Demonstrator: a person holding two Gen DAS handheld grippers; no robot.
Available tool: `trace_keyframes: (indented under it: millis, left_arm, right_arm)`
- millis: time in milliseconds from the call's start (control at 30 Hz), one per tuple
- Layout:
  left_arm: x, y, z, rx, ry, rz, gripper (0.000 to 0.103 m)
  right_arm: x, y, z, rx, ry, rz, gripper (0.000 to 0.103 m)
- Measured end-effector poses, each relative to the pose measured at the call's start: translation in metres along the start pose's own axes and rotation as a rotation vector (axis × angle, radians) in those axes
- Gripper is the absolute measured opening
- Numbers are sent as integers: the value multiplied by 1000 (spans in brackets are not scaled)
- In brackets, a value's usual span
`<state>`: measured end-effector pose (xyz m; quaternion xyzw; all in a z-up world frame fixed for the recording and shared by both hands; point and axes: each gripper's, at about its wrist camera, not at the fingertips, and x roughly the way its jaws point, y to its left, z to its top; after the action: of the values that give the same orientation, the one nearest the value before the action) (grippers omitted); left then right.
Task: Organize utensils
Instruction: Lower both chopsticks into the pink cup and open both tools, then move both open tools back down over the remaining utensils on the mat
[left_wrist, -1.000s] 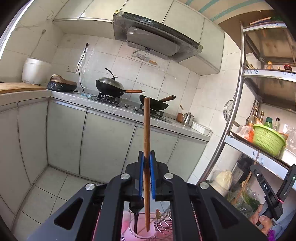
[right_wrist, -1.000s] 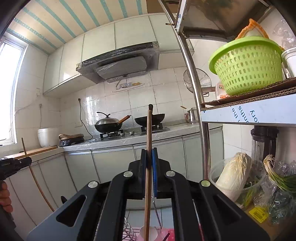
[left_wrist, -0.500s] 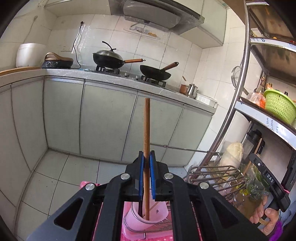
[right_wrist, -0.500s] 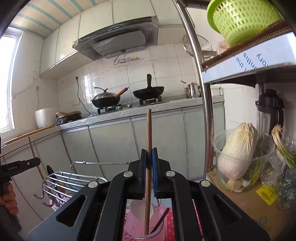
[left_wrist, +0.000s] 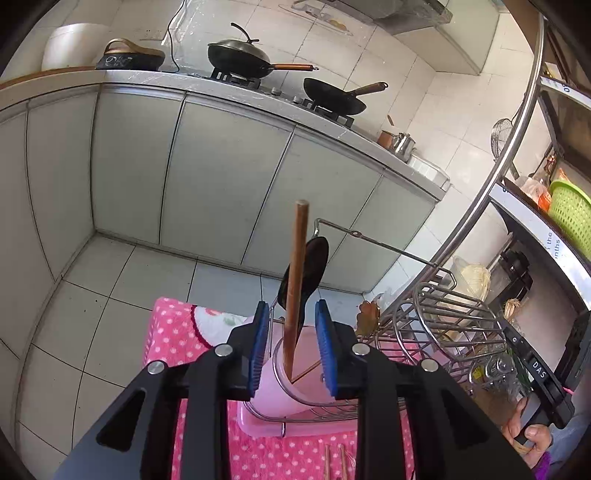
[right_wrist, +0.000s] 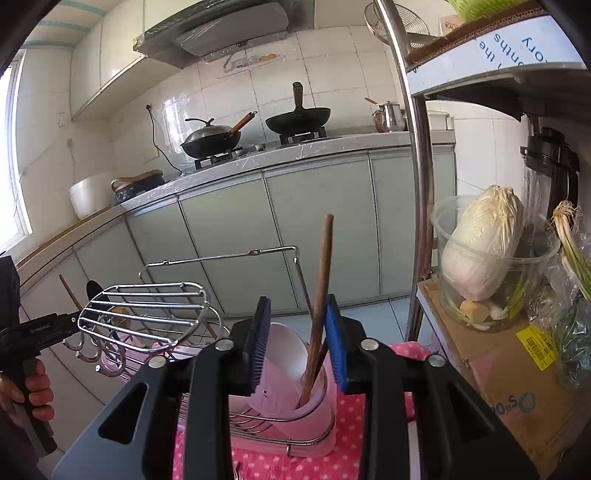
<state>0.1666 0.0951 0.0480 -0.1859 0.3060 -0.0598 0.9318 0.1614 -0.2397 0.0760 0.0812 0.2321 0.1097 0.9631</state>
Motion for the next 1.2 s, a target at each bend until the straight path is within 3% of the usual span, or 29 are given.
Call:
trace_keyframes:
  millis: [267,533,667,900,1200]
  left_arm:
    - [-24,7,0,-43,7,-4,25]
    - [-53,-9,-35,61,66,-5,25]
    - [-48,-20,-70,88,173,-43,25]
    - [-13,-24,-134,66,378,-72,25]
    - [22,-36,-176,106,519,-48,19]
  right_arm:
    - [-35,5,9,-15,-21,2,42]
    - [-83,13,-21,10,4,50,42]
    - [-91,16,-55,45,91,89,42]
    - [-74,19,-127,118,329,134,42]
    - [-56,20,-185,202,519,147,42]
